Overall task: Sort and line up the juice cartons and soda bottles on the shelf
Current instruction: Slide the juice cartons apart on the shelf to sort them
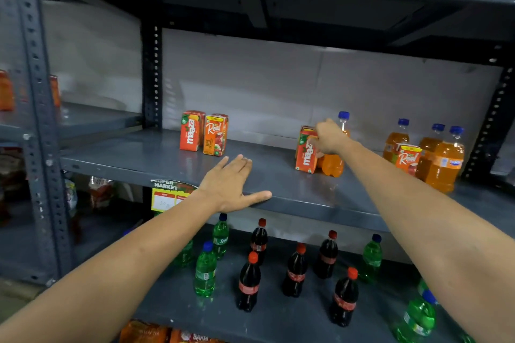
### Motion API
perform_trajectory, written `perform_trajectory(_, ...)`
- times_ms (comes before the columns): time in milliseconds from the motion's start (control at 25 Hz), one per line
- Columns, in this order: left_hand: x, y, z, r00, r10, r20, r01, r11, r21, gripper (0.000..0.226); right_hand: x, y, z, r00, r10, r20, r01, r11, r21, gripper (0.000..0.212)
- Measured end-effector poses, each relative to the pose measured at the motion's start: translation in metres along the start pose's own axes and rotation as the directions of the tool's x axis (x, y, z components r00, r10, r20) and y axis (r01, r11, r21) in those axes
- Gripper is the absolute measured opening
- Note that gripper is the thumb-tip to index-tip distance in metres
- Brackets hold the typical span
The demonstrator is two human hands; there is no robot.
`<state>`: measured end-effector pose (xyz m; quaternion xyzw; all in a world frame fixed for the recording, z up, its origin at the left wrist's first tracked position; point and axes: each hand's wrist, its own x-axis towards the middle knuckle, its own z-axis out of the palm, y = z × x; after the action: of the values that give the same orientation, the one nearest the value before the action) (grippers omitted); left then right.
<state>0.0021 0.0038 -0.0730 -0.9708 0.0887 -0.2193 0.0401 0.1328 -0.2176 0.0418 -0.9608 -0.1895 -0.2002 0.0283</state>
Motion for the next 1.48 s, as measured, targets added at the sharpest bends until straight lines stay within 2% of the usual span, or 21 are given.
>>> perform_trajectory(200, -0.027, -0.064, -0.012, 0.991, -0.05, -0.125, 0.057, 0.997, 0.06, 0.117, 0.011, -0.035, -0.011, 0.99, -0.031, 0.135, 0.013, 0.992, 0.128, 0.032)
perform_trajectory(360, -0.049, -0.111, -0.01, 0.992, -0.035, -0.121, 0.054, 0.986, 0.155, 0.122, 0.027, -0.096, -0.013, 0.993, -0.099, 0.067, 0.086, 0.981, 0.174, 0.035)
perform_trajectory(480, -0.049, -0.135, -0.007, 0.994, -0.012, -0.112, 0.033, 0.982, 0.186, 0.122, 0.046, -0.135, -0.013, 0.993, -0.07, 0.096, 0.035, 0.944, 0.329, 0.032)
perform_trajectory(560, -0.043, -0.141, -0.007, 0.994, 0.0, -0.105, 0.017, 0.985, 0.169, 0.124, 0.054, -0.15, -0.007, 0.993, -0.041, 0.114, -0.003, 0.932, 0.362, 0.031)
perform_trajectory(720, -0.035, -0.146, -0.001, 0.992, 0.039, -0.118, -0.029, 0.996, 0.081, 0.126, 0.066, -0.166, 0.013, 0.992, 0.019, 0.122, -0.05, 0.964, 0.259, 0.036)
perform_trajectory(800, -0.034, -0.147, 0.004, 0.988, 0.048, -0.148, -0.042, 0.998, 0.042, 0.127, 0.07, -0.169, 0.01, 0.989, 0.042, 0.142, -0.071, 0.976, 0.207, 0.047)
perform_trajectory(920, -0.032, -0.151, 0.007, 0.984, 0.059, -0.17, -0.061, 0.998, -0.009, 0.127, 0.079, -0.182, -0.003, 0.997, 0.01, 0.071, -0.018, 0.992, 0.122, 0.068)
perform_trajectory(1200, -0.029, -0.153, 0.009, 0.987, 0.076, -0.142, -0.081, 0.996, -0.03, 0.129, 0.088, -0.228, 0.014, 0.988, -0.108, 0.112, 0.114, 0.992, -0.045, 0.049)
perform_trajectory(1480, -0.033, -0.15, 0.004, 0.991, 0.09, -0.097, -0.087, 0.996, 0.035, 0.128, 0.049, -0.209, -0.017, 0.97, -0.216, 0.112, 0.225, 0.971, -0.074, 0.044)
